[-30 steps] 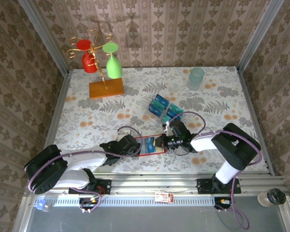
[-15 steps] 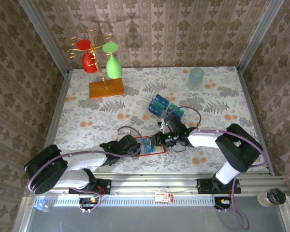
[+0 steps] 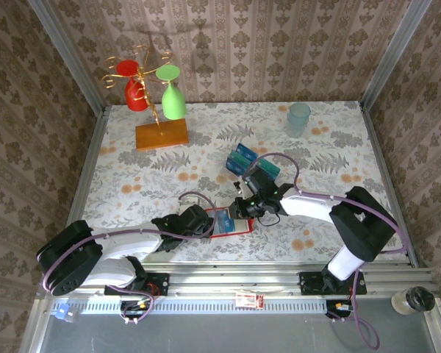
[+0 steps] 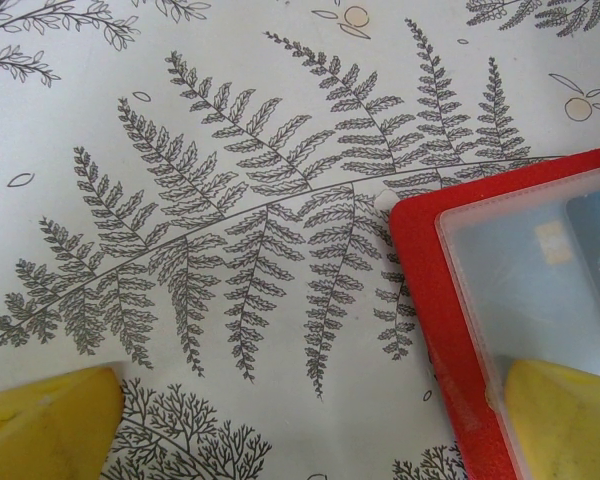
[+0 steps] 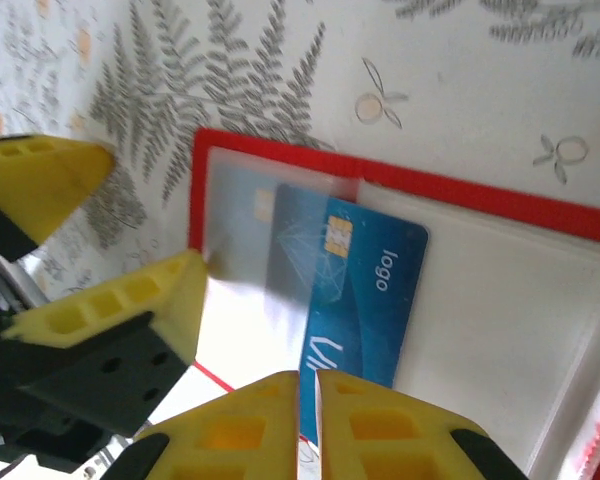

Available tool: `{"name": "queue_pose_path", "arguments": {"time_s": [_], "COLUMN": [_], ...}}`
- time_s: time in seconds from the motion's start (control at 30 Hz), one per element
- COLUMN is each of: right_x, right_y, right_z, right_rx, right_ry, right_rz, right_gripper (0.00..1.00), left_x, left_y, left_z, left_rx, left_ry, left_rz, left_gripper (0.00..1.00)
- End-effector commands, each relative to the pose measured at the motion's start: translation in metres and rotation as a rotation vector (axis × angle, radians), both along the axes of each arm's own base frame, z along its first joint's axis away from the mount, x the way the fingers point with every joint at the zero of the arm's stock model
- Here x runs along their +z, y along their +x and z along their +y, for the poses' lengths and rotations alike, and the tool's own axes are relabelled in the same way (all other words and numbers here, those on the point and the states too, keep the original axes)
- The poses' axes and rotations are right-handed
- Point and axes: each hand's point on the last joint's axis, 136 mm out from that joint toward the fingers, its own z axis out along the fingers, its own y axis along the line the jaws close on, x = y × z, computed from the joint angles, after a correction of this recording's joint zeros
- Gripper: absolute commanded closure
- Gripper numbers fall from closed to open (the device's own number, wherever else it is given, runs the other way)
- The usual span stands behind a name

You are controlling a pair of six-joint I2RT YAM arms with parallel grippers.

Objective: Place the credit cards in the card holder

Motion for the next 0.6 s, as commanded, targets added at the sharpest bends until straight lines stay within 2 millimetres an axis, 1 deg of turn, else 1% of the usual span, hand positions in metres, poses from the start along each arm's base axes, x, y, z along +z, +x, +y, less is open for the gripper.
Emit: {"name": "queue_pose_path", "arguments": {"time_s": [0.0,0.13,0.33,0.47,0.57], "right_x": [-0.009,-0.019,-0.022,-0.025,-0.023], "right_y": [-0.001,-0.004,-0.009,-0.009,-0.007], "right_z": [0.0,0.003,0.025,0.038,0.045], "right_rx": [0.016,0.028,0.036,0.036,0.031], "right_ry": [-0.066,-0.093,-0.069,-0.054,-0.029], "right_rz": [0.002,0.013,0.03,0.039,0.044], "right_gripper": [0.88,0.89,0.9,0.91,0.91], "left_x": [-0.006,-0.006,-0.005,0.001,0.008], "left_y": [-0.003,-0.003,-0.003,0.0,0.003], "left_z": [0.014,0.014,0.014,0.014,0.016], "left_rx": [0.021,0.023,0.021,0.03,0.039], "left_ry": [0.042,0.039,0.036,0.016,-0.008], "left_rz": [0.011,0.008,0.008,0.002,-0.006], "left_gripper": [0.0,0.0,0.0,0.0,0.0]}}
